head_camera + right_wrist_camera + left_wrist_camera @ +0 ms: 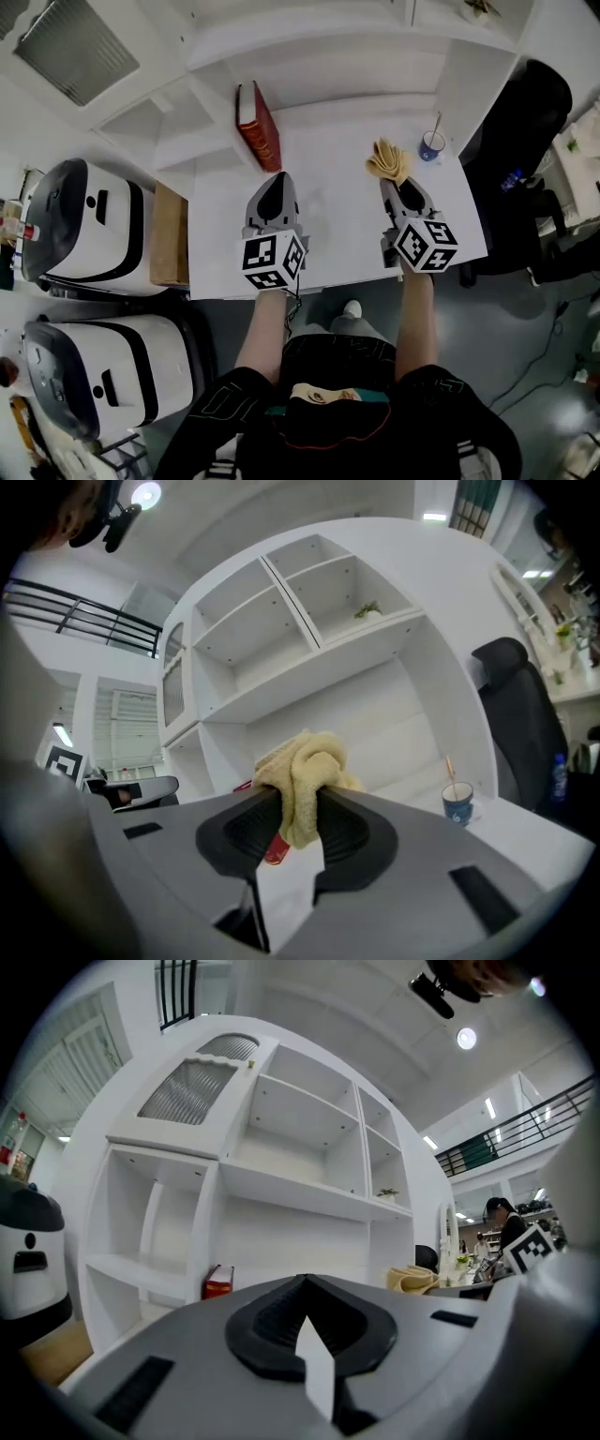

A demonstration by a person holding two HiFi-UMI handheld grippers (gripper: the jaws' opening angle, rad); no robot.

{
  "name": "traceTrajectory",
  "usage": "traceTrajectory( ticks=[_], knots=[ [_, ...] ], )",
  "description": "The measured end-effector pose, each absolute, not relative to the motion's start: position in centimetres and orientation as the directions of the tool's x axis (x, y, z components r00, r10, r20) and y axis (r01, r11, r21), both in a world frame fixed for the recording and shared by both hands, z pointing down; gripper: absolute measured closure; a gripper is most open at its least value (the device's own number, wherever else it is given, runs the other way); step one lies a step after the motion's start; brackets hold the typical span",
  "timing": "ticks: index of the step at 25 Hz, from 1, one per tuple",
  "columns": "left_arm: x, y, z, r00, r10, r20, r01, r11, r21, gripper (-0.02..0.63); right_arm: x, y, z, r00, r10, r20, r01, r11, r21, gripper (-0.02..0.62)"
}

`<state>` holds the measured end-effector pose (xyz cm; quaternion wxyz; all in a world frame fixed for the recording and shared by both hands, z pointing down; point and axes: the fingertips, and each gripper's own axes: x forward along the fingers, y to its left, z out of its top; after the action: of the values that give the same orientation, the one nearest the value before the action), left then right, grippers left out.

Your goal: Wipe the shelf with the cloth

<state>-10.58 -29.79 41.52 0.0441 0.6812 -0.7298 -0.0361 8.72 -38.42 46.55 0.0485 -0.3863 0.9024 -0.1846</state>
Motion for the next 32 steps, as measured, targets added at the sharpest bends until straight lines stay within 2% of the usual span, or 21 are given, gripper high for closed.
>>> traceTrajectory(
  ticks=[4,14,24,32],
  knots=[
    [-13.3,-30.2,40.2,-0.134,-0.991,0.002,-0.986,0.133,0.101,0.606,5.0,-39.5,46.0,-0.762,-0.648,0.019,-0.605,0.700,-0.381,0.486],
    [-18.7,-30.8,35.3,-0.228,-0.970,-0.082,-0.973,0.223,0.061,0.606,-5.4,-39.7,39.0,-0.886,-0.458,-0.074,-0.434,0.875,-0.217,0.486],
    [-20.6,-31.5,28.6,-0.207,-0.958,-0.197,-0.977,0.214,-0.014,0.606,-9.7,-40.2,30.5,-0.916,-0.363,-0.172,-0.363,0.931,-0.032,0.486],
    [-22.3,-31.1,22.6,-0.193,-0.938,-0.289,-0.973,0.220,-0.065,0.606,-13.4,-38.6,23.5,-0.937,-0.239,-0.255,-0.266,0.961,0.076,0.486]
  ],
)
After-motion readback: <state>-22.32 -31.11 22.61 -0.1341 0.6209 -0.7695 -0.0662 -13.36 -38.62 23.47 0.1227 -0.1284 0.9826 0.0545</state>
